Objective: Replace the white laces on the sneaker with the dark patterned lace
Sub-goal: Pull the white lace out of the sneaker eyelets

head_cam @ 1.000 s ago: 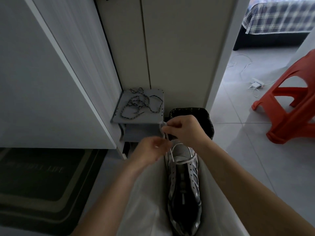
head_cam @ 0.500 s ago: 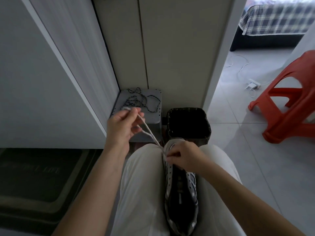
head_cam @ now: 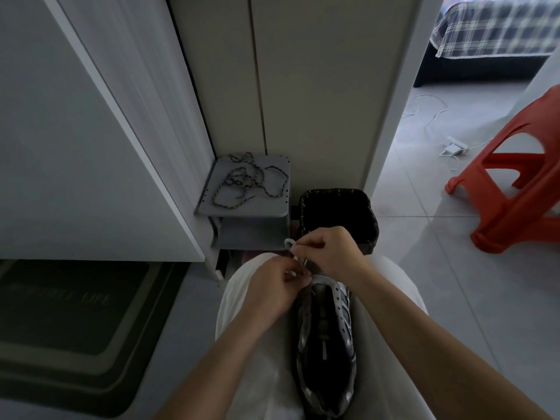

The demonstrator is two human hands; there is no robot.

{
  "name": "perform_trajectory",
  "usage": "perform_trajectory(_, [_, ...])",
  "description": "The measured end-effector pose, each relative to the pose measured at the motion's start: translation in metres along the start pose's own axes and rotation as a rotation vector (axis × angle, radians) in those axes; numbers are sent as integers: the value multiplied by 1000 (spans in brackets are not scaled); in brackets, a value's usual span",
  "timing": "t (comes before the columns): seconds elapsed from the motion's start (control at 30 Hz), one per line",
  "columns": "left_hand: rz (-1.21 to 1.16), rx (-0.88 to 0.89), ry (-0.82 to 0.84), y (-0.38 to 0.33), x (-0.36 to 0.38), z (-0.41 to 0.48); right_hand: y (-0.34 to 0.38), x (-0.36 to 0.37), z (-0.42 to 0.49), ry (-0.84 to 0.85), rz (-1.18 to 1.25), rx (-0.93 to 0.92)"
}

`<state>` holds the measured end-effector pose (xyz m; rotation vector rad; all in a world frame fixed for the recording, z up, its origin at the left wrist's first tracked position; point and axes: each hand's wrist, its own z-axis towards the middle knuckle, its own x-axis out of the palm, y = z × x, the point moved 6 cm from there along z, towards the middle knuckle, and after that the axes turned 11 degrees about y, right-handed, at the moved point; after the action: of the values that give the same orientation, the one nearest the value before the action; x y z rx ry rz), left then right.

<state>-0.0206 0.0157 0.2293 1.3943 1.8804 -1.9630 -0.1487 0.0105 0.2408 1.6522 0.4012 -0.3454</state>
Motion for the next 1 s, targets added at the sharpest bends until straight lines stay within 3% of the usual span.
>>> perform_trajectory(0.1, [-65, -26, -93, 10, 1, -1, 0, 4, -7, 27, -114, -10])
perform_trajectory(0.2, [-569, -164, -159, 25, -9, 5, -5, 12, -24, 96, -421, -69])
perform_trajectory(0.23, [-611, -174, -166, 26, -15, 8, -6, 15, -30, 106, -476, -100])
perform_trajectory(0.4, [-223, 55, 92, -12, -36, 23, -6, -5, -33, -51, -353, -47])
perform_trajectory(0.47, [-192, 151, 234, -36, -39, 24, 6, -10, -22, -44, -239, -59])
perform_trajectory(0.53, [-248, 224, 256, -57, -49, 24, 23, -7, -9, 7, -146, -177])
perform_trajectory(0.67, [-764, 201, -145, -54, -109, 25, 6, -16, 12, -3, -122, -64])
perform_trajectory(0.8, [-1175, 189, -526, -16, -168, 16, -37, -61, 14, -147, -360, 108])
perform_trajectory(0.93, [-1276, 279, -736, 21, -210, 11, -82, -115, 5, -290, -473, 322])
perform_trajectory(1.0, [-1049, 159, -699, 33, -214, 18, -94, -134, 0, -329, -369, 388])
